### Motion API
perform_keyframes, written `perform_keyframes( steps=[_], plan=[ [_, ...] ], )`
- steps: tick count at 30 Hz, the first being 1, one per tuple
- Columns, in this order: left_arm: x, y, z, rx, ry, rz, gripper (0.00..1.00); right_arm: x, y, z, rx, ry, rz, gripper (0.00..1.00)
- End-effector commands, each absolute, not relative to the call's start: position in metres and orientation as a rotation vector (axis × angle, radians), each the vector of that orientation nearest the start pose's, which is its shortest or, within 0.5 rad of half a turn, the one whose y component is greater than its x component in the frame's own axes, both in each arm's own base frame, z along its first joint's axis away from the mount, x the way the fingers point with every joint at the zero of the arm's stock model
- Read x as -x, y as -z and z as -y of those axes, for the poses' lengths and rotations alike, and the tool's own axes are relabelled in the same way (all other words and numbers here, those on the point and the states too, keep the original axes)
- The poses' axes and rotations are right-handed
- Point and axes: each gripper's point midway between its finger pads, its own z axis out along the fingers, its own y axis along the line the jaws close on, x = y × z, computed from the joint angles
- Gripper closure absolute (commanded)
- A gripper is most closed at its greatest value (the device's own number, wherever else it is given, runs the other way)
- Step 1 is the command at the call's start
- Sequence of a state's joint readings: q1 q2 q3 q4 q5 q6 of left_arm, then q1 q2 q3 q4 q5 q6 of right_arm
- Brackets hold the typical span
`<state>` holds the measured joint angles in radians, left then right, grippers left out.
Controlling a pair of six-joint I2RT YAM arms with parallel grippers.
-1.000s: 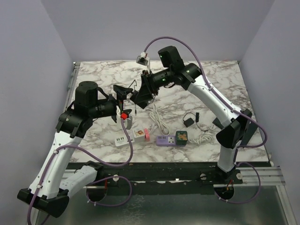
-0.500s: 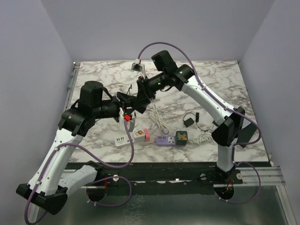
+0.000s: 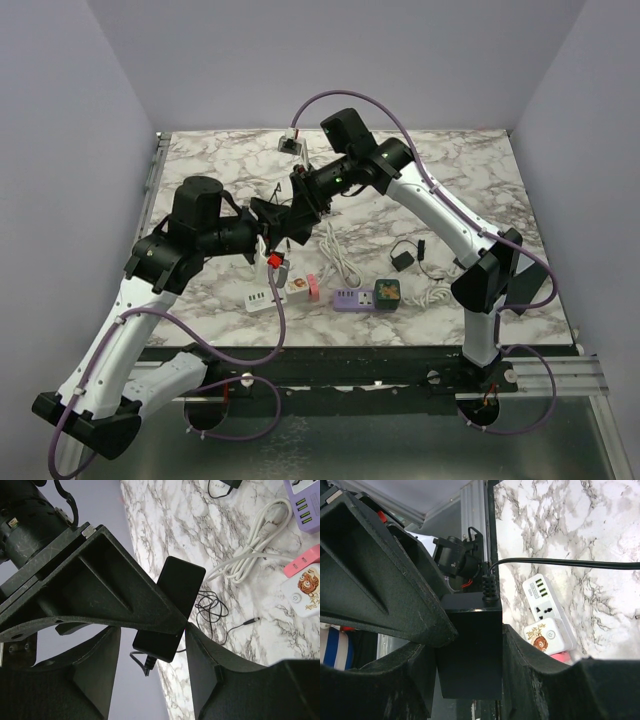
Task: Insert the plug
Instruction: Pick up the plug from the center of the board.
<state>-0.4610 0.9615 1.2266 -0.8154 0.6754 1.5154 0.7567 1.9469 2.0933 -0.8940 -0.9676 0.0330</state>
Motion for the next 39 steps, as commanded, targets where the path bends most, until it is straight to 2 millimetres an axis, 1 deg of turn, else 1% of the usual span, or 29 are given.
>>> perform_keyframes(
  steps=[1,4,7,9,10,11,14,16,18,19,22,24,27,29,32,34,36,39],
  plan=[
    [-0.222,-0.305,0.204,-1.914,0.069,-0.723,0.48,-0.202,-0.334,-0.424,1.391,-1.608,-1.852,0.89],
    [-0.223,-0.299,0.203,-1.930,0.059,-0.731,0.55,-0.200,-0.335,-0.422,1.393,-1.604,-1.848,0.87],
    [-0.226,-0.298,0.204,-1.934,0.063,-0.747,0.68,-0.195,-0.340,-0.419,1.396,-1.621,-1.823,0.84],
    [-0.228,-0.297,0.205,-1.929,0.082,-0.773,0.81,-0.194,-0.343,-0.419,1.393,-1.628,-1.807,0.80],
    [-0.229,-0.296,0.205,-1.929,0.087,-0.782,0.92,-0.194,-0.344,-0.419,1.392,-1.627,-1.803,0.76],
    [-0.231,-0.296,0.206,-1.928,0.089,-0.787,1.00,-0.194,-0.344,-0.419,1.389,-1.622,-1.802,0.68],
    [-0.239,-0.304,0.208,-1.862,0.117,-0.876,1.00,-0.207,-0.339,-0.417,1.330,-1.533,-1.850,0.41],
    [-0.245,-0.310,0.209,-1.791,0.151,-0.972,1.00,-0.221,-0.338,-0.410,1.271,-1.470,-1.873,0.28],
    [-0.249,-0.317,0.209,-1.710,0.195,-1.062,1.00,-0.239,-0.343,-0.398,1.201,-1.384,-1.875,0.17],
    [-0.249,-0.319,0.210,-1.664,0.227,-1.110,1.00,-0.245,-0.348,-0.390,1.178,-1.342,-1.857,0.14],
    [-0.244,-0.322,0.212,-1.541,0.325,-1.224,1.00,-0.252,-0.365,-0.369,1.150,-1.206,-1.765,0.04],
    [-0.244,-0.324,0.212,-1.425,0.384,-1.301,1.00,-0.252,-0.365,-0.356,1.170,-1.106,-1.708,0.01],
    [-0.247,-0.333,0.209,-1.228,0.441,-1.409,1.00,-0.256,-0.364,-0.337,1.165,-0.957,-1.651,0.00],
    [-0.251,-0.340,0.204,-1.110,0.457,-1.469,1.00,-0.258,-0.364,-0.328,1.151,-0.895,-1.634,0.00],
    [-0.254,-0.348,0.201,-1.004,0.479,-1.511,1.00,-0.257,-0.355,-0.329,1.176,-0.899,-1.616,0.00],
    [-0.247,-0.353,0.206,-1.016,0.524,-1.492,1.00,-0.258,-0.351,-0.332,1.191,-0.901,-1.599,0.00],
    [-0.234,-0.357,0.213,-1.058,0.590,-1.456,1.00,-0.258,-0.350,-0.335,1.220,-0.903,-1.566,0.01],
    [-0.212,-0.357,0.220,-1.168,0.680,-1.412,1.00,-0.257,-0.355,-0.338,1.247,-0.904,-1.497,0.02]
  ],
)
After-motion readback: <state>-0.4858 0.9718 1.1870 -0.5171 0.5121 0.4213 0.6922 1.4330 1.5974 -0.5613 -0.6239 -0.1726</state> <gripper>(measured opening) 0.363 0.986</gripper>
